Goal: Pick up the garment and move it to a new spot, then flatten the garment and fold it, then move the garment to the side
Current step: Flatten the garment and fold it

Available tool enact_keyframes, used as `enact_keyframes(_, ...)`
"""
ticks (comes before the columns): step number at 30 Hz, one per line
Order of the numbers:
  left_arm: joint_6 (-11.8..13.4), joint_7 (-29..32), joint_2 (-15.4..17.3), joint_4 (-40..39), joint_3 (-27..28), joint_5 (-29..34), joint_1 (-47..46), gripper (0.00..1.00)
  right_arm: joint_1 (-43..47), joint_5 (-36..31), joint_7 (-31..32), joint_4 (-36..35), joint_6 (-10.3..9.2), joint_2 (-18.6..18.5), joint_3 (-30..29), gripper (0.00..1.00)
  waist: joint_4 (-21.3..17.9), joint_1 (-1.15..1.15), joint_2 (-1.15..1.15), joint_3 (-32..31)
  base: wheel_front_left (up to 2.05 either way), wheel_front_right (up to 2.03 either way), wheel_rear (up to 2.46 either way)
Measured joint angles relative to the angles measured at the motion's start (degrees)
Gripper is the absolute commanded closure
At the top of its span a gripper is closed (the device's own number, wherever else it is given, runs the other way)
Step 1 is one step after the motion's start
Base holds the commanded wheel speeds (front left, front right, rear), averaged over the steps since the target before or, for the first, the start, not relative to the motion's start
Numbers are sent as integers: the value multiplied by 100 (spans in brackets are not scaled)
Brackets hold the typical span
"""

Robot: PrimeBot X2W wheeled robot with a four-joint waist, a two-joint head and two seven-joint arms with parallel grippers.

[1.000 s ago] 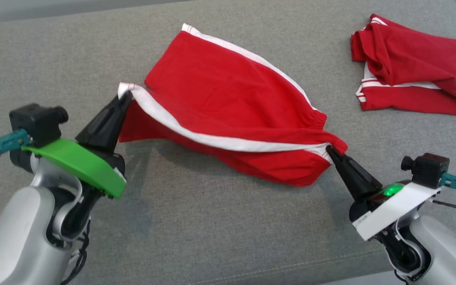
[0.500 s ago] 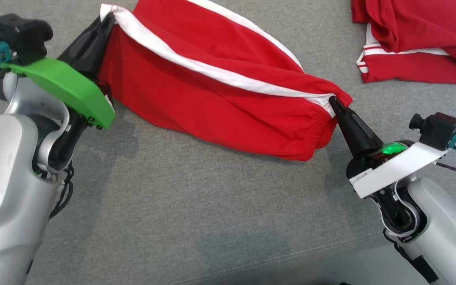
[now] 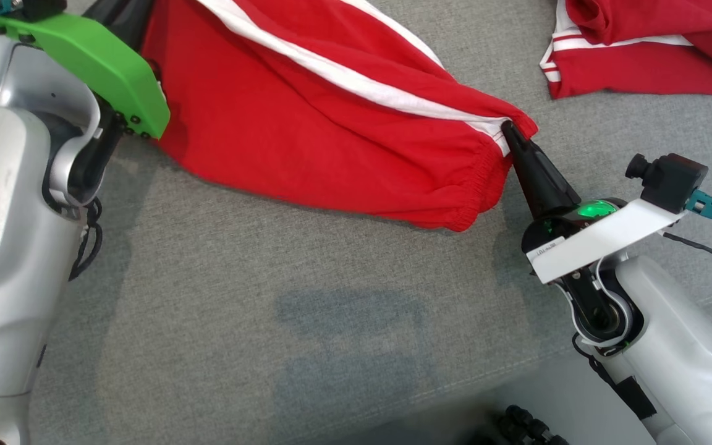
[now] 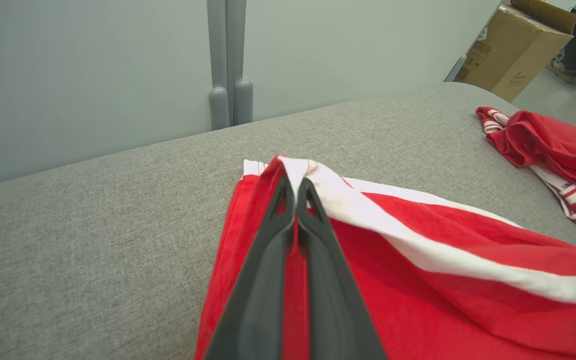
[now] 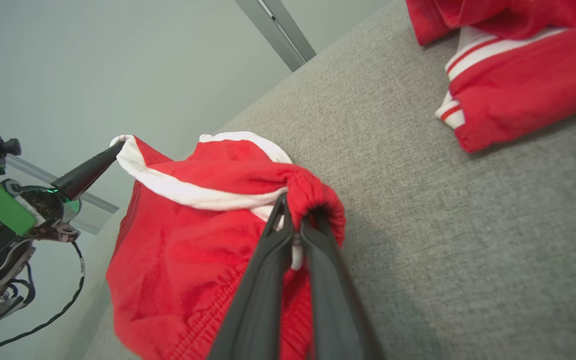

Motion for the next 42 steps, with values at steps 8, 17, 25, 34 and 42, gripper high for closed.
enact_keyframes(8,8,-9,-11,539,78,101,-383,100,-131,-52,-12,109,1,246,12,100,-236,0,0,187,0,0,0)
enact_keyframes(17,10,-134,-81,1174,189,98,-604,0,-271,-157,-25,227,1,470,26,93,-426,0,0,259,0,0,0)
enact_keyframes(25,-20,-472,-245,1552,176,98,-763,0,-275,-252,-26,315,1,513,-129,0,-405,0,0,200,0,0,0)
enact_keyframes(34,-172,-893,-456,1893,123,79,-754,0,-264,-346,-26,457,1,482,-316,0,-244,0,0,-41,0,0,0)
enact_keyframes(42,-219,-913,-443,2365,189,-22,-658,0,-170,-350,-26,610,1,348,-142,0,-78,0,0,-299,0,0,0)
